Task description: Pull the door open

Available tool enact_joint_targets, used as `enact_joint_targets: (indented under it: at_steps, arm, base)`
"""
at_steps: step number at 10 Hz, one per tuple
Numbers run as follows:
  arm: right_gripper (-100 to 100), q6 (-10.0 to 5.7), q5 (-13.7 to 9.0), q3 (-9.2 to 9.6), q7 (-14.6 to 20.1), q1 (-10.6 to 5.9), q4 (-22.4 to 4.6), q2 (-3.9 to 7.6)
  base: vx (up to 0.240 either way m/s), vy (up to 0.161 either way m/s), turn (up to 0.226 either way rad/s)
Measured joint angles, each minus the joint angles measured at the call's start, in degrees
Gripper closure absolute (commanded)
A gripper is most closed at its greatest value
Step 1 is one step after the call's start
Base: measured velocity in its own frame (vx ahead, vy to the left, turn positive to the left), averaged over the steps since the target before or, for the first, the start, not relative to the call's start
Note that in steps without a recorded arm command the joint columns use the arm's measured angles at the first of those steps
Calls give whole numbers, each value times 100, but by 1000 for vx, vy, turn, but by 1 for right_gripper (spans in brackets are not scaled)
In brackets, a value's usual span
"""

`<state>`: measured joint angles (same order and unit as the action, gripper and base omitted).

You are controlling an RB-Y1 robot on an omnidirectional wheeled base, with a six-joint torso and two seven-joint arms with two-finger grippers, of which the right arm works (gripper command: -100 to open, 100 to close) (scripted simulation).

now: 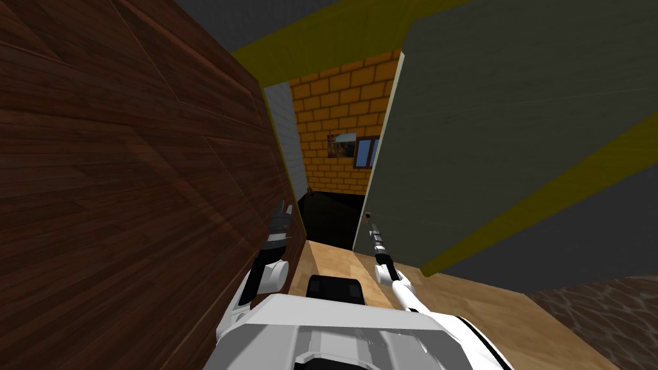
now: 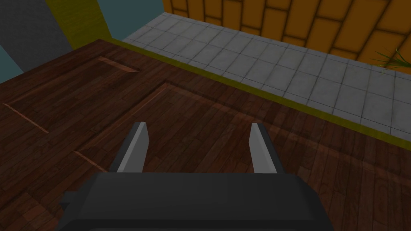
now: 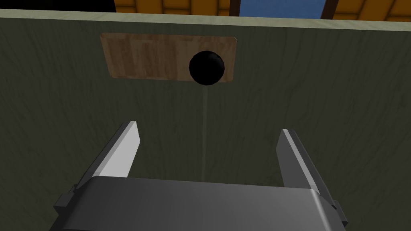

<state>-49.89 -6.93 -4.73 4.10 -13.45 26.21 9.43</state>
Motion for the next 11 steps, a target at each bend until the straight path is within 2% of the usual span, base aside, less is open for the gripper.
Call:
enact_joint_targets:
  at_steps: [2, 3, 4, 5, 6, 8, 9, 10, 11]
  arm:
    - [-100, 160, -29, -32, 108, 266, 367, 148]
    - [-100, 113, -42, -48, 156, 200, 212, 195]
    - [-100, 33, -64, -72, 225, 212, 115, 283]
    - [-100, -183, -91, -103, 316, 69, -304, 384]
    - [-100, -192, -100, -115, 346, 162, -214, 407]
    - [-100, -18, -118, -138, 374, 376, 163, 463]
    - [-100, -50, -132, -153, 432, 324, 35, 539]
    - [100, -82, -132, -151, 447, 338, 1, 537]
    - [100, -73, -133, -154, 438, 333, 24, 539]
  base:
    - [186, 36, 94]
    - [142, 18, 133]
    - [196, -24, 138]
    - [151, -33, 35]
    - [60, -4, -16]
    - [143, 11, 106]
    - [53, 2, -22]
    - [-25, 6, 0]
    - [-28, 2, 15]
